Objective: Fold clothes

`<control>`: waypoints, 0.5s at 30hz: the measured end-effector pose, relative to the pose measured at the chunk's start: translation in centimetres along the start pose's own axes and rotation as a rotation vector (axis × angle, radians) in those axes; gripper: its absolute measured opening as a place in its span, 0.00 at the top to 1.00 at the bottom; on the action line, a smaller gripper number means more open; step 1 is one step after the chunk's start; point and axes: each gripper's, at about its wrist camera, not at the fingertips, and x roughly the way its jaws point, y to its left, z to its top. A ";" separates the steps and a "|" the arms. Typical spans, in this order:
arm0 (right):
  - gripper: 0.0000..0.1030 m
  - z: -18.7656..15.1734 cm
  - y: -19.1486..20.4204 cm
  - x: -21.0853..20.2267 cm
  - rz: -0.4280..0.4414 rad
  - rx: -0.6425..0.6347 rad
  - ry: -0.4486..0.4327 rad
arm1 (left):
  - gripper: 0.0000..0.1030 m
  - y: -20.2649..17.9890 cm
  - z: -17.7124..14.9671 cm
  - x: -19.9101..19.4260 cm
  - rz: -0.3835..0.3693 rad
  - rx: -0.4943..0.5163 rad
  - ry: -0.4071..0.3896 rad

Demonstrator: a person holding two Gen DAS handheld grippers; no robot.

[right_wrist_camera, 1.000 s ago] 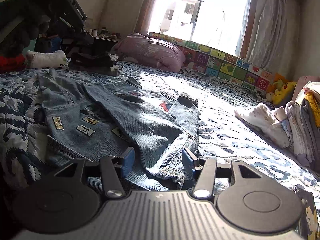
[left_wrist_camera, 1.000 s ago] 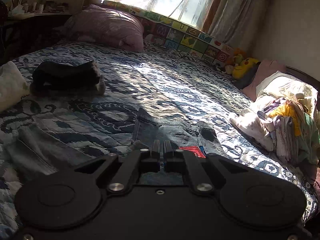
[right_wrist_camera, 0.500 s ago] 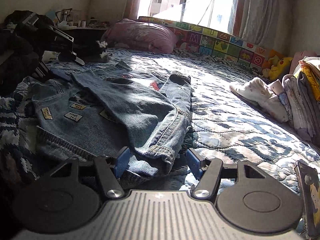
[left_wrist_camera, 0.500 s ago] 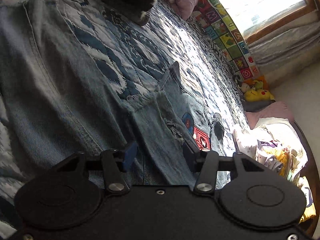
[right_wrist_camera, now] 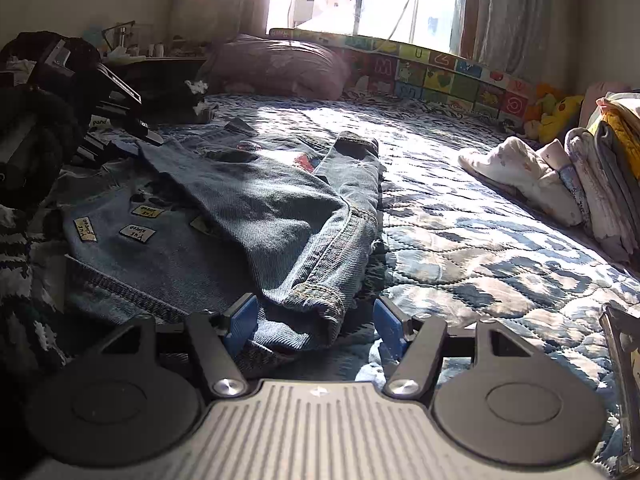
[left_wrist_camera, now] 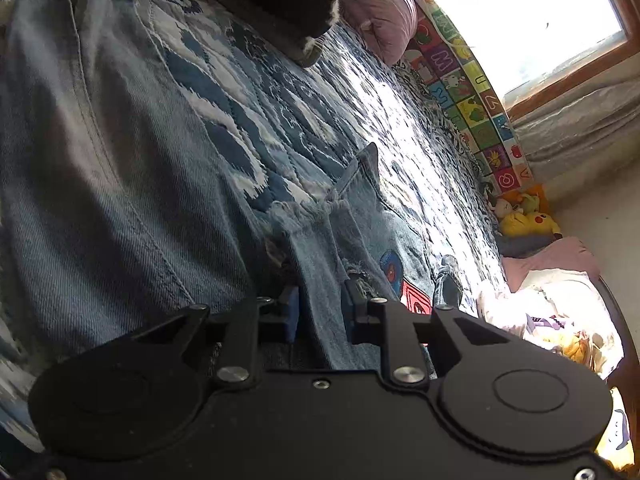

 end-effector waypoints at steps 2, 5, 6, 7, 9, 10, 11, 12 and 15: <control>0.38 0.0 0.0 0.0 -0.002 -0.002 -0.002 | 0.81 0.0 -0.2 0.3 0.007 0.005 0.002; 0.38 0.0 0.0 -0.1 -0.009 -0.003 -0.003 | 1.00 -0.8 -0.2 0.2 0.046 0.070 -0.014; 0.38 0.0 0.0 -0.1 -0.014 0.000 -0.001 | 1.00 -1.2 -0.1 0.1 0.060 0.099 -0.024; 0.38 0.0 -0.2 0.0 -0.017 0.005 0.002 | 1.00 -1.7 0.2 -0.2 0.051 0.123 -0.039; 0.39 0.0 -0.6 0.0 -0.027 0.025 0.009 | 1.00 -2.5 0.8 -0.8 0.033 0.170 -0.070; 0.39 0.0 -0.7 0.1 -0.030 0.030 0.014 | 1.00 -2.7 1.1 -0.9 0.026 0.184 -0.073; 0.41 -0.1 -0.8 0.1 -0.032 0.034 0.018 | 1.00 -3.0 1.4 -1.0 0.020 0.197 -0.078; 0.45 -0.1 -0.8 0.2 -0.031 0.032 0.021 | 1.00 -3.2 1.5 -1.0 0.012 0.207 -0.079; 0.52 -0.1 -0.5 0.2 -0.025 0.011 0.024 | 1.00 -3.4 1.7 -1.2 0.000 0.218 -0.082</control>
